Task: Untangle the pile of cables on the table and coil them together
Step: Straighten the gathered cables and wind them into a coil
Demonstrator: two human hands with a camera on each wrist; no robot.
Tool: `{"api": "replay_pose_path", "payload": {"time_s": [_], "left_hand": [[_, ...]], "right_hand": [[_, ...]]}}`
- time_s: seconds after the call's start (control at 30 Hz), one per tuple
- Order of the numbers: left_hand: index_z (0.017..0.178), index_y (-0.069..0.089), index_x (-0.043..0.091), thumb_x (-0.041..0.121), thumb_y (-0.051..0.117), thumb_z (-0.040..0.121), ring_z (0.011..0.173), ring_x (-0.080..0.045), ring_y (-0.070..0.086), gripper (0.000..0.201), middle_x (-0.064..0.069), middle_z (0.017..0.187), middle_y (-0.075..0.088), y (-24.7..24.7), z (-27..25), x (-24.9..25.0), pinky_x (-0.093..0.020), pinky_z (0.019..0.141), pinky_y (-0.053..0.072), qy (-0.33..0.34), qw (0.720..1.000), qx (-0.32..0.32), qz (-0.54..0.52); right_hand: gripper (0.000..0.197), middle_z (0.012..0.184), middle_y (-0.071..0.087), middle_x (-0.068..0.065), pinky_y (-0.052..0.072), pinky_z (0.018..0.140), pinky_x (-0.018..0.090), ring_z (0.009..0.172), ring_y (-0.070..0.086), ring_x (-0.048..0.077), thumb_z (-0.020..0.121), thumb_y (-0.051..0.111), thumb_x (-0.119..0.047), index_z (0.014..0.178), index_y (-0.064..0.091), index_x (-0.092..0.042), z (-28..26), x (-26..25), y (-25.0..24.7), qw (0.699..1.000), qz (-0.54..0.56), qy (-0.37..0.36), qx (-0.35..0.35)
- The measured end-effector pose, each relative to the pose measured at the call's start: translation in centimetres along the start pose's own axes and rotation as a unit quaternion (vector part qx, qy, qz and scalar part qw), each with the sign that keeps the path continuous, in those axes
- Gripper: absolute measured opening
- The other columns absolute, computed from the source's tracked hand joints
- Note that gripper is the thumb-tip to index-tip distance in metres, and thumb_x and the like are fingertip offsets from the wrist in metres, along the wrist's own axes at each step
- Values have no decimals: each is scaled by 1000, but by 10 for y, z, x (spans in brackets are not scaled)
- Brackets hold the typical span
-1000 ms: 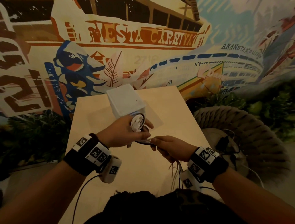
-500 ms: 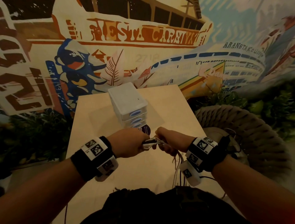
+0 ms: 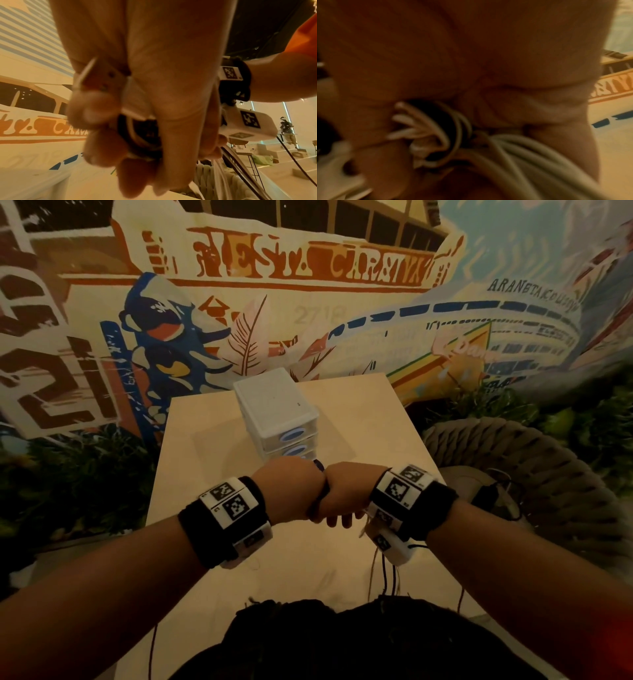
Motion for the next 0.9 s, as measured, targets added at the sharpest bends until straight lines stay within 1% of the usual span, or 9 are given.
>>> {"api": "replay_pose_path", "payload": {"time_s": [0.07,0.17,0.2,0.27,0.33,0.43,0.7,0.8,0.9], "left_hand": [[105,73,14,31,67,94,96,-23,69,20,-4,99,71,3,2,-2,-30,73,45,-24,999,-19,16],[97,71,15,24,65,94,84,-22,66,12,0,78,60,5,2,-3,-31,68,42,-83,996,-31,30],[95,70,16,23,63,94,82,-22,64,10,1,74,57,4,1,-3,-30,67,41,-94,995,-24,33],[92,69,19,27,62,94,72,-19,56,11,2,77,59,1,0,-2,-28,64,39,-67,997,10,26],[95,65,25,38,62,92,67,-13,48,13,8,78,56,-2,-3,-5,-25,62,36,-36,998,57,2],[101,63,31,49,64,89,74,-12,60,21,10,84,64,-4,-8,-9,-24,64,41,-4,995,97,-22],[101,72,24,39,68,90,84,-18,69,19,3,92,71,0,-5,1,-29,72,52,-8,997,-7,73],[111,66,29,38,67,88,88,-18,68,25,5,97,70,3,-7,1,-30,72,52,-6,1000,14,23],[138,45,39,49,72,85,99,-13,67,60,12,117,68,0,-12,-14,-29,79,56,7,987,132,-92]], "right_hand": [[28,59,62,5,49,76,34,63,55,20,91,67,-32,68,68,-16,27,5,27,998,-29,10,-62],[11,84,63,5,50,78,29,79,58,20,97,59,-16,97,70,-16,51,20,22,997,-31,63,-11],[12,88,61,2,49,74,25,79,57,17,98,56,-18,102,67,-15,42,24,23,992,-126,-8,14],[14,81,55,-1,43,62,27,70,51,16,99,55,-28,95,60,-15,20,6,-5,993,-16,-68,98],[25,73,52,-1,40,62,29,67,49,17,100,55,-32,82,57,-14,-5,9,-4,988,12,-150,32],[38,60,51,-1,41,53,24,52,46,16,98,58,-37,67,55,-16,4,18,-4,990,41,-134,11],[36,88,76,5,55,74,30,71,68,19,98,58,-45,103,74,-14,12,6,18,987,-54,-150,10],[24,82,63,8,49,61,29,67,58,22,98,60,-37,100,67,-13,13,13,15,992,0,-126,-14],[18,73,56,4,46,56,28,57,50,18,95,64,-30,91,63,-12,9,27,4,979,125,-158,-25]]}}
Point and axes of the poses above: each hand's wrist, its own z-axis towards the middle knuckle, its own y-axis out of the palm, x = y × z, the point moved 5 cm from there along z, towards the middle knuckle
